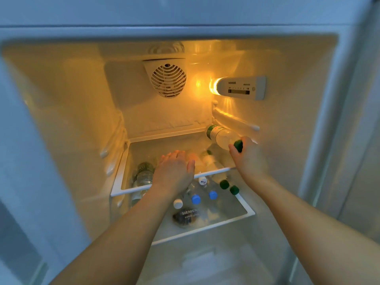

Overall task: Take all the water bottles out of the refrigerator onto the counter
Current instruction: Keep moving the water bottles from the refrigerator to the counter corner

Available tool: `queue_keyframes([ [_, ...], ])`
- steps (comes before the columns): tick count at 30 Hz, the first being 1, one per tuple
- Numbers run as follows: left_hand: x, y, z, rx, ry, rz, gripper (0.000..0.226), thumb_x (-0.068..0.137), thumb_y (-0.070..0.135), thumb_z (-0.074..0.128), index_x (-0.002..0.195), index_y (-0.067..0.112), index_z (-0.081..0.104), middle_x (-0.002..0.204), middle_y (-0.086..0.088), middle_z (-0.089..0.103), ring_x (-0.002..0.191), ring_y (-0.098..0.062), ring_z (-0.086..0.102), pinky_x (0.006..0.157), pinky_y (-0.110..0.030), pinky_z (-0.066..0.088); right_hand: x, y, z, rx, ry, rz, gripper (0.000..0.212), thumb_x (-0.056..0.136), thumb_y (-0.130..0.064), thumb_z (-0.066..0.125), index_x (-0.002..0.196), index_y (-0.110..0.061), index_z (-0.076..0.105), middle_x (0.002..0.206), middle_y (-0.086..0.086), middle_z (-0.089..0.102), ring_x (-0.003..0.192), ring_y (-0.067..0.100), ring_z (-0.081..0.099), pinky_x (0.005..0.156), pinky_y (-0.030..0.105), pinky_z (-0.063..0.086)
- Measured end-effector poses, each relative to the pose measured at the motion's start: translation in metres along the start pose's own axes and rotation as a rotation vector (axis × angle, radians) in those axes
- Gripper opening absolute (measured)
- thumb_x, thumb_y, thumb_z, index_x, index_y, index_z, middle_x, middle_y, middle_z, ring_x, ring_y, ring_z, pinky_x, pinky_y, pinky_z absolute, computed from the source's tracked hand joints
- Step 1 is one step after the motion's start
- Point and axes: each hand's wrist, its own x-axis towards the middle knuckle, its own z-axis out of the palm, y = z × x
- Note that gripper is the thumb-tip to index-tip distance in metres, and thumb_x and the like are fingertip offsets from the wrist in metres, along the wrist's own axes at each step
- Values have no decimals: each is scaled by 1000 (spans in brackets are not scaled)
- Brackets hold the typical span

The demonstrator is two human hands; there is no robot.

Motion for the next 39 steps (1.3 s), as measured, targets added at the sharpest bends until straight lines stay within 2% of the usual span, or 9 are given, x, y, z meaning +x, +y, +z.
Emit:
queue_keyframes([
  [5, -34, 2, -8, 79, 45, 58, 41, 98, 40, 34, 121, 11, 51, 123, -8, 57, 114, -27, 49, 103, -42, 34, -20, -26, -52, 70, 71, -2, 25, 95, -34, 52, 105, -11, 52, 91, 8, 61, 81, 28, 59, 73, 45, 54],
  [18, -103, 24, -36, -114, 52, 159, 35, 100, 30, 38, 122, 9, 54, 121, -11, 59, 109, -28, 52, 91, -38, 39, -95, -82, -161, -74, 108, -206, 25, 97, -29, 54, 108, -6, 51, 101, 12, 58, 89, 27, 56, 74, 42, 49],
  [21, -108, 34, -33, -226, -10, 109, 28, 98, 30, 39, 111, 12, 56, 113, -12, 61, 101, -29, 55, 81, -37, 45, -112, -83, -172, -130, 58, -212, 26, 96, -31, 54, 108, -8, 51, 94, 7, 52, 82, 22, 49, 68, 34, 39],
  [25, -110, 39, -20, -189, -176, 119, 30, 98, 24, 39, 122, 14, 52, 121, -9, 57, 109, -28, 55, 82, -34, 43, -128, -78, -178, -222, -80, -149, 29, 95, -37, 56, 104, -9, 52, 90, 6, 54, 81, 23, 51, 65, 33, 40],
  [28, -108, 40, -3, -171, -259, 114, 28, 96, 24, 40, 120, 16, 53, 116, -8, 61, 100, -26, 58, 83, -38, 49, -136, -65, -172, -269, -221, -92, 24, 93, -37, 58, 95, -13, 54, 87, 6, 56, 77, 23, 51, 64, 30, 37],
  [31, -96, 45, 17, -259, -365, -8, 17, 96, 20, 42, 104, 15, 55, 98, -6, 60, 83, -21, 54, 70, -31, 42, -144, -48, -155, -287, -391, -50, 21, 94, -33, 59, 83, -16, 54, 78, 2, 56, 72, 19, 52, 57, 28, 37],
  [34, -80, 53, 41, -643, -444, -293, 13, 93, 18, 45, 84, 13, 54, 81, -9, 50, 72, -24, 46, 64, -32, 36, -146, -33, -132, -279, -516, -52, 28, 95, -27, 59, 83, -19, 35, 71, -8, 42, 62, 8, 43, 50, 21, 28],
  [36, -66, 59, 58, -871, -472, -467, 12, 95, 18, 47, 98, 12, 56, 92, -11, 53, 77, -26, 49, 63, -31, 41, -142, -21, -116, -271, -577, -41, 31, 94, -26, 61, 93, -25, 30, 73, -9, 39, 61, 5, 40, 49, 21, 26],
  [39, -46, 64, 77, -1059, -492, -608, 18, 97, 21, 49, 109, 8, 53, 89, -8, 52, 67, -20, 48, 55, -27, 43, -130, -11, -97, -394, -688, -38, 25, 92, -34, 63, 99, -14, 51, 92, 3, 54, 75, 18, 50, 53, 25, 34],
])
